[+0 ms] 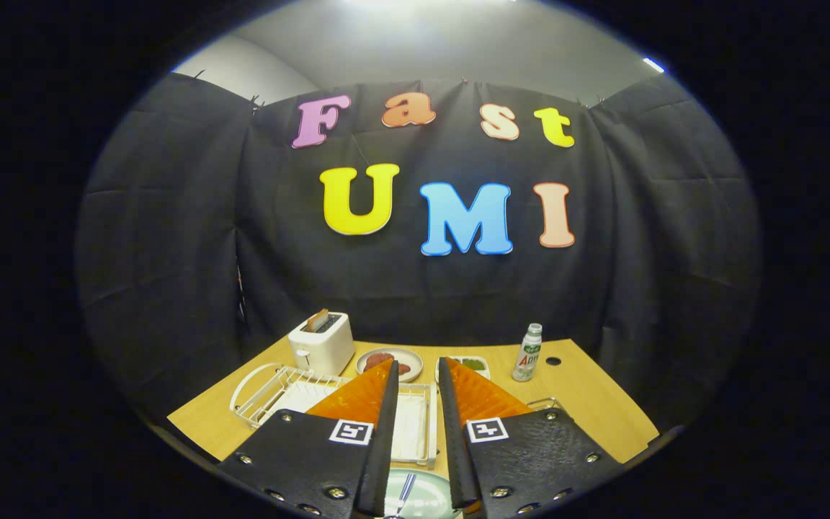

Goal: Take the plate from the dish rack, then take the spoon from the basket and place it into the plate.

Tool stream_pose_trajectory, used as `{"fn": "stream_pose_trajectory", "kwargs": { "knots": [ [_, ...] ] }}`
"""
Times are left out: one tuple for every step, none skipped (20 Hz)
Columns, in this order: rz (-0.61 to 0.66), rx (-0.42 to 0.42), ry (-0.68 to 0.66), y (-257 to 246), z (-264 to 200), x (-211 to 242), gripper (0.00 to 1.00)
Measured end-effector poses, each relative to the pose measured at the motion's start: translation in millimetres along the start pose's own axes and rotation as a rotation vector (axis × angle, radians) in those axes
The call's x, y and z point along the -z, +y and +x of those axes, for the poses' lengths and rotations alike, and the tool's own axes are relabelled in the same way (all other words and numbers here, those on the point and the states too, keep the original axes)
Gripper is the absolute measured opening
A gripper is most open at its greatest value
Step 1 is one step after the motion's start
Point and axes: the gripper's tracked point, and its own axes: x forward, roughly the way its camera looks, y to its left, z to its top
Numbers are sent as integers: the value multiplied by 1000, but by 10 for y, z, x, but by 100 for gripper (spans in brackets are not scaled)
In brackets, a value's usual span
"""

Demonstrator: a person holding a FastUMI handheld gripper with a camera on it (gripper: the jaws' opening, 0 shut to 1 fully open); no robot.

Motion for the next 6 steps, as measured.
{"fn": "stream_pose_trajectory", "kwargs": {
  "knots": [
    [0, 3, -28, -23, -7, -118, 33],
    [3, 8, -51, -41, -22, -209, 33],
    [7, 11, -70, -59, -29, -286, 33],
    [8, 13, -82, -75, -47, -335, 33],
    [6, 16, -93, -90, -58, -385, 33],
    [3, 16, -103, -108, -69, -413, 33]
  ]
}}
